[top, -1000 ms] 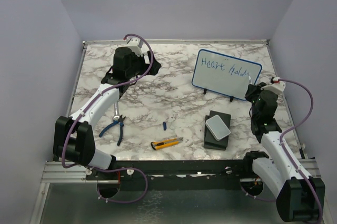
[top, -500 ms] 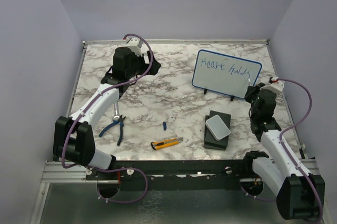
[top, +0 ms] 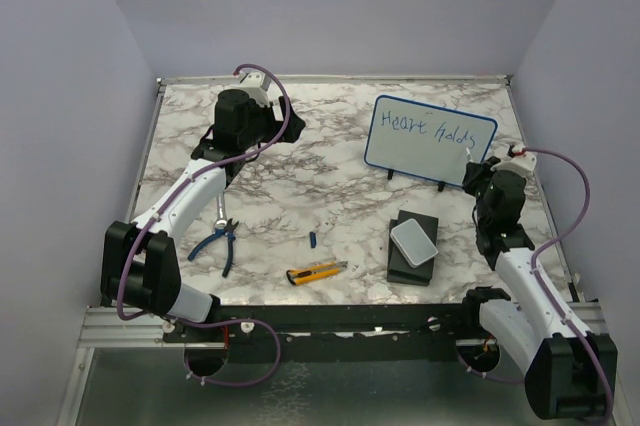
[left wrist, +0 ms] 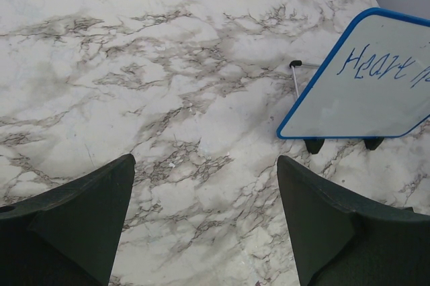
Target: Write a sentence on the whiteboard
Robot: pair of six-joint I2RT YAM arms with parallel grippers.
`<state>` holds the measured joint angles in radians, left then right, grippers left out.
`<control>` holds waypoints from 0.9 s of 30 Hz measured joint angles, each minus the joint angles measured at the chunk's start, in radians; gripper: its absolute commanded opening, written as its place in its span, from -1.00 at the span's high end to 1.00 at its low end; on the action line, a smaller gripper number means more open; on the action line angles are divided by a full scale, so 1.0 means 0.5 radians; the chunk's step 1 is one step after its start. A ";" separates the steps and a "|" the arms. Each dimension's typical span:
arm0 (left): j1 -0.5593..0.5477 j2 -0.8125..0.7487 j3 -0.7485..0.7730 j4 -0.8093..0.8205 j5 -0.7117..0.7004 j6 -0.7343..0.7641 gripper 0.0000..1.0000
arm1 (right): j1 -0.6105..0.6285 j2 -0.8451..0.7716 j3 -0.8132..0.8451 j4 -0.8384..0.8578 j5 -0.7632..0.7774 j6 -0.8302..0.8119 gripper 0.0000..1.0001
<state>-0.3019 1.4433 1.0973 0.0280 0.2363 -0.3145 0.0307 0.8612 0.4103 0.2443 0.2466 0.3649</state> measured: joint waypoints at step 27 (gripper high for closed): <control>0.000 0.000 -0.001 0.000 0.005 -0.006 -0.75 | -0.001 -0.111 -0.005 0.090 0.047 -0.053 0.99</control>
<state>-0.3019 1.4433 1.0969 0.0280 0.2386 -0.3176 0.0303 0.8055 0.4080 0.2893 0.2699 0.3386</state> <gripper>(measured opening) 0.875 0.093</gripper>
